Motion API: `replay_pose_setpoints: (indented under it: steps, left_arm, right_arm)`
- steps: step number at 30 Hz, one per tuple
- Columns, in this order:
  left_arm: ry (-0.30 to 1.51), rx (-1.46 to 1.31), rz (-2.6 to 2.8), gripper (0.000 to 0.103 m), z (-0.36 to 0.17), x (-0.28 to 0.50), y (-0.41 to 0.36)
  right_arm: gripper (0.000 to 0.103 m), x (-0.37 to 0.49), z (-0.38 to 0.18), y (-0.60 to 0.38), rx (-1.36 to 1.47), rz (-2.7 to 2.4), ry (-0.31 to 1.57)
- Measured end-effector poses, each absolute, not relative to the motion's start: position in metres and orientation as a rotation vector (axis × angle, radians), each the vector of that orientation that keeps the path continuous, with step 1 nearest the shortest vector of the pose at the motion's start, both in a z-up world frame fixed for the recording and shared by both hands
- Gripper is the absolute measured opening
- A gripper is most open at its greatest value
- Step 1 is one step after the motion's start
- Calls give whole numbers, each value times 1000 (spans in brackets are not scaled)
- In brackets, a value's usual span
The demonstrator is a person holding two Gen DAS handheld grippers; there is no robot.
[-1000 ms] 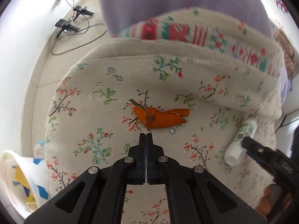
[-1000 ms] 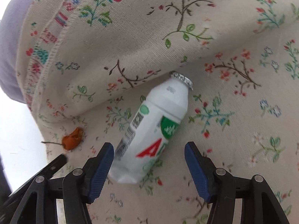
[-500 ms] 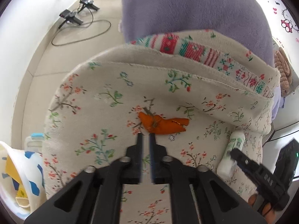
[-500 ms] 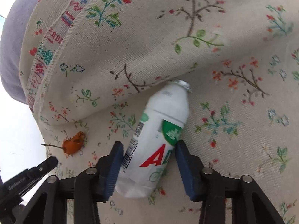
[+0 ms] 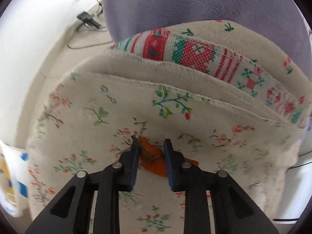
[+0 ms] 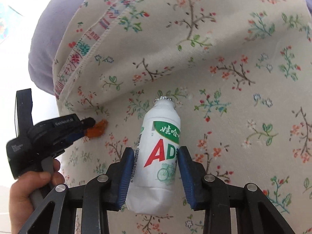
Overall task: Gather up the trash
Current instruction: 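Grasp the orange peel with the left tool while the right tool grasps the white AD bottle, then carry peel and bottle to the wastebasket and open both tools over it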
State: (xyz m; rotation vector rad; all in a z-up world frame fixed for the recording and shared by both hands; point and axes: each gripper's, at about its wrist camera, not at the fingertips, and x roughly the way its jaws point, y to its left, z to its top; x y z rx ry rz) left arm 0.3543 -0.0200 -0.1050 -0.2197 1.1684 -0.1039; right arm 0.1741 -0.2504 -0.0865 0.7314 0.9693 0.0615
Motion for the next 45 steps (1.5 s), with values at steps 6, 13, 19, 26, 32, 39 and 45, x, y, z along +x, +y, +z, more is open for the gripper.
replay_pose_setpoints:
  steps: [6, 13, 19, 26, 32, 39, 45]
  left_arm:
    - [1182, -393, -139, 21, -104, 347, 14]
    - [1131, -457, -197, 20, -79, 323, 38]
    - [1113, -466, -218, 20, -55, 307, 54]
    - [1080, -444, -191, 20, -12, 268, 78]
    - [1090, -456, -148, 20, -3, 248, 125]
    - [1089, -477, -120, 20, -3, 226, 166]
    - [1124, -496, -19, 21, -16, 213, 214]
  right_arm:
    - [41, 164, -71, -256, 790, 140, 921]
    - [41, 157, -67, -266, 799, 137, 902]
    - [41, 154, -60, -264, 786, 162, 866]
    - [41, 154, -61, -251, 808, 236, 887]
    - [41, 156, -60, -235, 791, 275, 877]
    - [41, 164, -66, -216, 775, 285, 894]
    - [41, 165, -76, -174, 732, 355, 945]
